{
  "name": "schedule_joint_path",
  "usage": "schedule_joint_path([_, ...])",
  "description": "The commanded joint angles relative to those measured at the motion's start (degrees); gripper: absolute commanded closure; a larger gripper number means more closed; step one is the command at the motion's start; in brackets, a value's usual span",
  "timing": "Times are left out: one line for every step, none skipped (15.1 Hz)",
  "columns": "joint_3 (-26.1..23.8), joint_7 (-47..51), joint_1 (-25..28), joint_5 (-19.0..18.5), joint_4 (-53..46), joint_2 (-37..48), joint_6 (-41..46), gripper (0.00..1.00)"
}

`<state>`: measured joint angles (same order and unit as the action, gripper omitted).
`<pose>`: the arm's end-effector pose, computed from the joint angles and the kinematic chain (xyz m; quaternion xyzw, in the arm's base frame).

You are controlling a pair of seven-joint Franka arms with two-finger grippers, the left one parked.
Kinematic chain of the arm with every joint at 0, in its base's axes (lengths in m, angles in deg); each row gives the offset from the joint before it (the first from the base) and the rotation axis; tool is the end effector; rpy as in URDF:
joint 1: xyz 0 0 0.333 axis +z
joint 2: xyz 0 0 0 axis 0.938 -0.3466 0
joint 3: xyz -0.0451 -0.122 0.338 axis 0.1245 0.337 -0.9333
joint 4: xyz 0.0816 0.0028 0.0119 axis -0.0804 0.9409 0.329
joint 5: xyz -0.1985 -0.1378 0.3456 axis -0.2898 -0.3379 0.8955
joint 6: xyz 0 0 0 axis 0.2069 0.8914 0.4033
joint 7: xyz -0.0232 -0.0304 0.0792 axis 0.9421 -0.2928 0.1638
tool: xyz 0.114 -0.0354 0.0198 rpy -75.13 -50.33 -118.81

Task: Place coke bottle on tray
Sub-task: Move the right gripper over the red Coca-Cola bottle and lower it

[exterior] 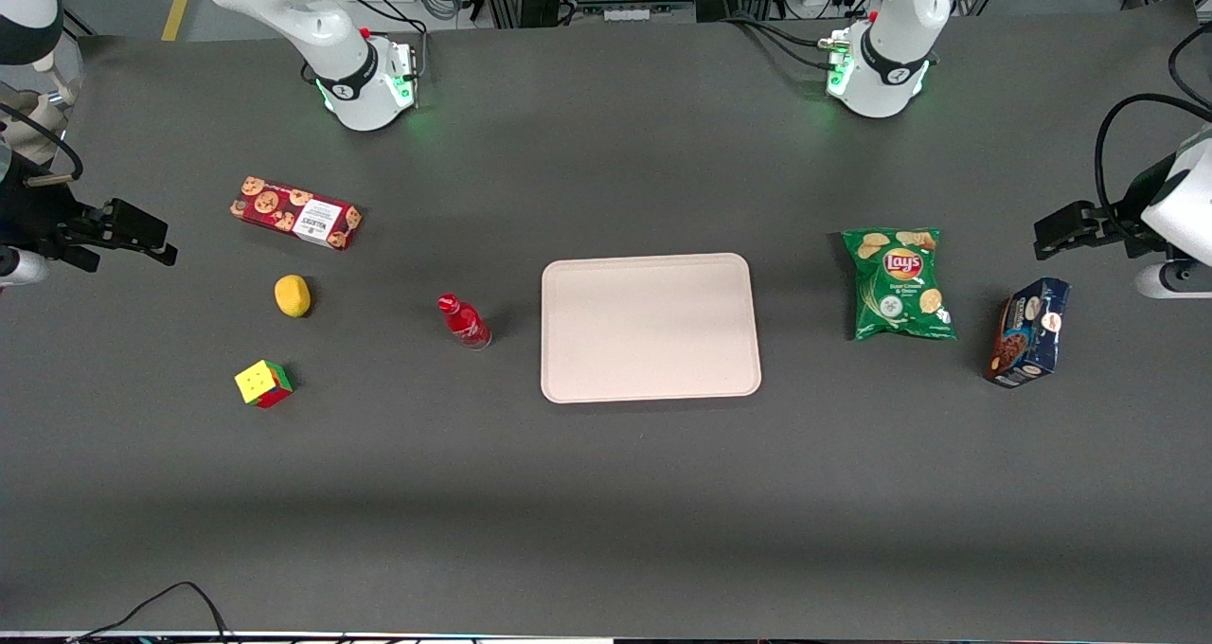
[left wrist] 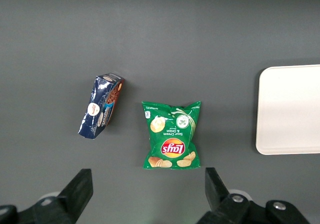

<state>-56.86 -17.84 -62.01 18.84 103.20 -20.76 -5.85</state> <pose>0.5882 -0.0152 0.6357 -0.9998 -0.0122 -0.0101 0.0134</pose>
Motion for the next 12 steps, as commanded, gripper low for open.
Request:
schedule_joint_path([0.55, -1.15, 0.56, -0.3, -2.16, -1.44, 0.76, 0.0])
schedule_joint_path([0.55, -1.06, 0.56, -0.3, -2.42, -1.61, 0.76, 0.0])
schedule_joint_path([0.47, -0.97, 0.56, -0.22, -2.95, -1.7, 0.85, 0.0])
schedule_joint_path([0.29, -0.97, 0.56, 0.04, -3.3, -1.88, 0.94, 0.0])
schedule_joint_path([0.2, -1.23, 0.64, 0.39, -3.22, -1.88, 1.29, 0.0])
schedule_joint_path([-0.06, -1.58, 0.91, 0.75, -2.78, -1.88, 1.29, 0.0])
schedule_joint_path([-1.45, -1.06, 1.26, 1.19, -2.43, -1.96, 1.38, 0.0])
schedule_joint_path([-3.73, -0.19, 1.35, 1.19, -2.08, -2.23, 1.29, 0.0])
schedule_joint_path([-5.23, 2.6, 1.44, 1.19, -1.9, -2.66, 1.29, 0.0])
schedule_joint_path([-7.16, 5.59, 1.52, 1.19, -1.9, -3.28, 1.29, 0.0])
schedule_joint_path([-8.92, 7.71, 1.52, 1.1, -1.81, -3.89, 1.2, 0.0])
schedule_joint_path([-10.68, 10.34, 1.52, 1.01, -1.81, -4.77, 0.94, 0.0])
